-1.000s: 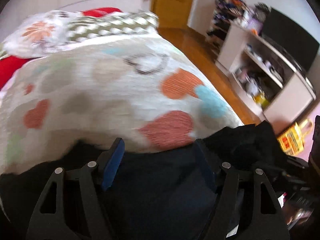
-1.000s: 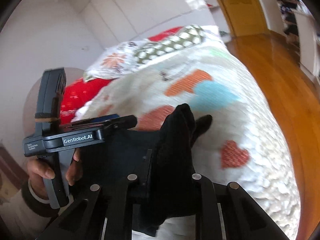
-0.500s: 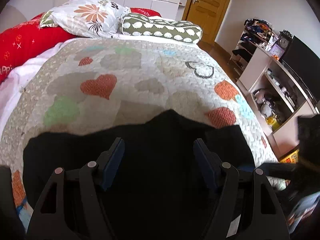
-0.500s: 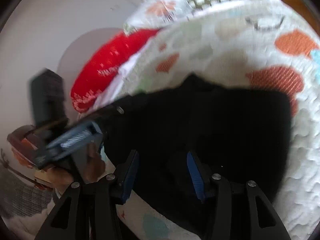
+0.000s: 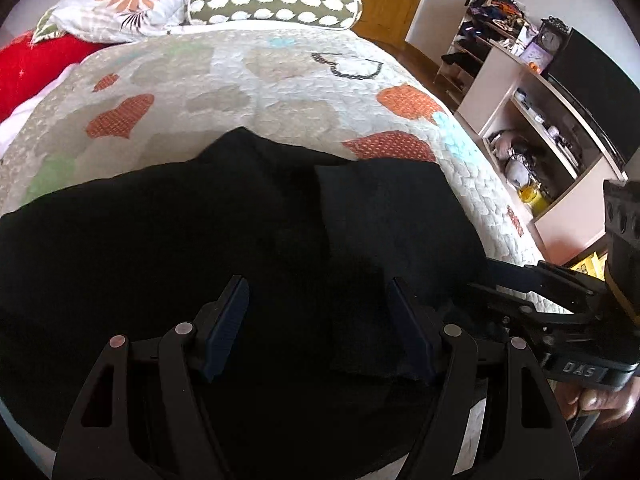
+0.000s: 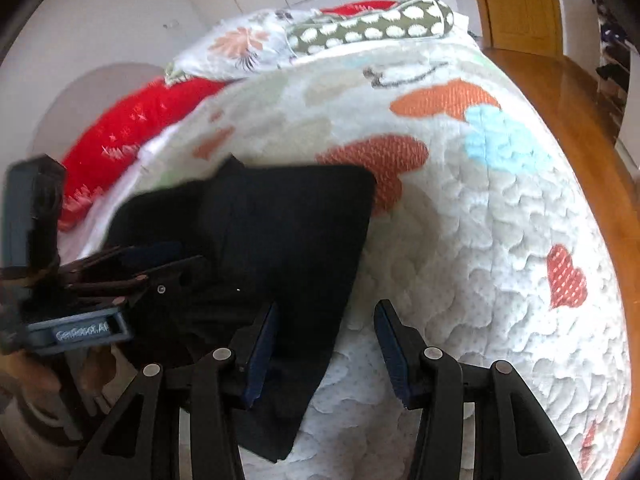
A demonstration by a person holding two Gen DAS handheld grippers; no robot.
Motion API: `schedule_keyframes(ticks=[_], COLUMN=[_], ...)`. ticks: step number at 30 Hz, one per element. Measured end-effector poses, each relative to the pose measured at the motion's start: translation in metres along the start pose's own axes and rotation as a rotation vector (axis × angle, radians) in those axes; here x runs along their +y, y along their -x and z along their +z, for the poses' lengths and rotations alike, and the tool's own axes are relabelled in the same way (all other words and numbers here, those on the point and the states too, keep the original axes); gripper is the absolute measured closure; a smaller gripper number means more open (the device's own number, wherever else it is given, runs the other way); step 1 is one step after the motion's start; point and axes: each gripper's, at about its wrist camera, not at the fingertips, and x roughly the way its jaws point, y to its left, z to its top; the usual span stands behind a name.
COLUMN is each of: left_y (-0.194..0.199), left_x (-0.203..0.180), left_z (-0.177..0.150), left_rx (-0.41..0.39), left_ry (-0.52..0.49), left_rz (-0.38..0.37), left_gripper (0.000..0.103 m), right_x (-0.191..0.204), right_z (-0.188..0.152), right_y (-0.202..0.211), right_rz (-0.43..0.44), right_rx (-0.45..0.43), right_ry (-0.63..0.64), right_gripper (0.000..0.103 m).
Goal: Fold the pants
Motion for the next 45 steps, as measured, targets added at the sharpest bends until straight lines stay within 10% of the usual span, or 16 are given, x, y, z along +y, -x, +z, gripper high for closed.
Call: schedule_keyframes(ticks=[3,7,17,23,30,36,45], left_y=[0.004,0.027,0.032,0.034,0.009,0.020,0.051], left_x=[-0.002,0.002,0.036,0.027,0.005,0.005,0.030], left_z=[0.000,0.004,-0.008,-0.011,-0.007,-0.005,-0.017], left_rx=[-0.008,-0.057,-0.028,-0.046,0.004,-0.035,-0.083], left_ry=[-0.005,-0.019,0.087,0.100,0.083,0.059,0.070], left_rz=[-0.025,-0.035,-0.045,-0.082,-0.075,-0.064,0.016], left_gripper=[0.079,0.095,0.095,0.040,0.037,0.097,0.097], right_x=[0.001,0.007,0.028,0.015,0.005,0.014,0.055], right_z=[0.001,0.006,0.009,0.002,-0.002,0.001,0.014], right_y=[0.011,0.027,0.019,0.019,0.019,0.029,0.020], right_rz=[0.013,0.006,-0.009,-0.030,-0.035,-0.031,-0.031], right_rx=[-0.015,-0.045,-0.058,-0.040,-0.036,-0.060,-0.071], right_ry=[-0.010,0.015,0.055,0.037,0.001,0.031,0.187], right_gripper=[0.055,0.055,0.055,0.055,0.055,0.055,0.055])
